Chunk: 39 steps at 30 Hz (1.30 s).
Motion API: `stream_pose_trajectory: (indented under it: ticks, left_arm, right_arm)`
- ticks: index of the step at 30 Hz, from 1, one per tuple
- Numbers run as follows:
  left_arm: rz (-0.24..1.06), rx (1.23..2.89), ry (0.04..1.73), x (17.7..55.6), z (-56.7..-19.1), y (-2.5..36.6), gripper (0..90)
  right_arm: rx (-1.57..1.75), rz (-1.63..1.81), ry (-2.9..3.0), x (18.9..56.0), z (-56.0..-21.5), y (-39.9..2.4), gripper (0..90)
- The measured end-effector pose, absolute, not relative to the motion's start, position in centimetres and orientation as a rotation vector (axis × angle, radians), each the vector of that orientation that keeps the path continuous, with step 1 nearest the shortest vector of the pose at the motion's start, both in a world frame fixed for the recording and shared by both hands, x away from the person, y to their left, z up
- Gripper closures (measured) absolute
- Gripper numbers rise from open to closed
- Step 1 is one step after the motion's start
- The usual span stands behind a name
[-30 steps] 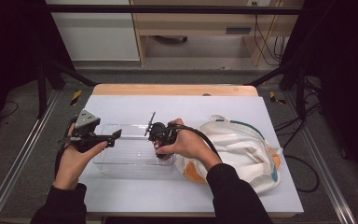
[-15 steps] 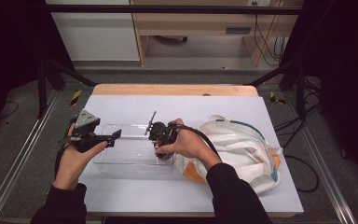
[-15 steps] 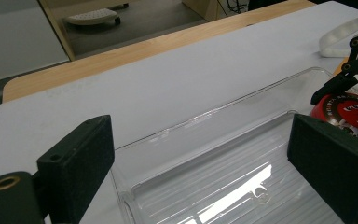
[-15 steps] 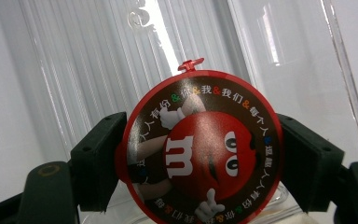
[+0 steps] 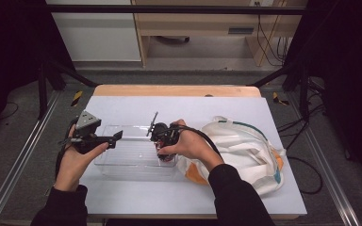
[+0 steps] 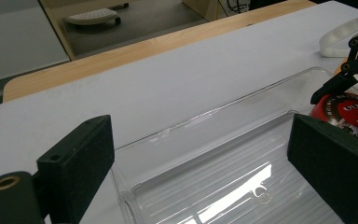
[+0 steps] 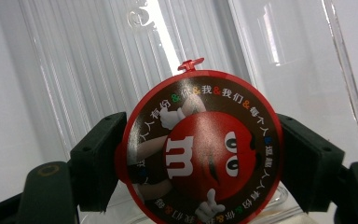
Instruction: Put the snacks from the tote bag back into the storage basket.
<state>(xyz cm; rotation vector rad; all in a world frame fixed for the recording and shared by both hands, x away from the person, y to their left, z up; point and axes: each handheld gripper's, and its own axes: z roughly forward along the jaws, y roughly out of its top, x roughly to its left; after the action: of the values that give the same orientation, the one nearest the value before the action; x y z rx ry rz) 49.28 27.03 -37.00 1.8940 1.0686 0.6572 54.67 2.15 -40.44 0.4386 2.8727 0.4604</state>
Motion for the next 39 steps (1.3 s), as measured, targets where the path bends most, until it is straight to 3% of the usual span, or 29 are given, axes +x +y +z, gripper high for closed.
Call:
stream_pose_trajectory:
  ticks: [16,26,39]
  left_arm:
    - [0.655,1.901,1.068,49.3,-37.1,27.0,7.3]
    - [0.653,1.901,1.068,49.3,-37.1,27.1,7.3]
    - [0.656,1.891,1.081,49.4,-37.1,27.4,7.3]
  right_arm:
    - [0.437,0.476,2.883,54.9,-40.5,2.0,23.2]
    - [0.421,0.530,2.887,54.7,-40.0,1.9,12.3]
    - [0.426,0.639,2.826,53.7,-38.3,1.4,8.2]
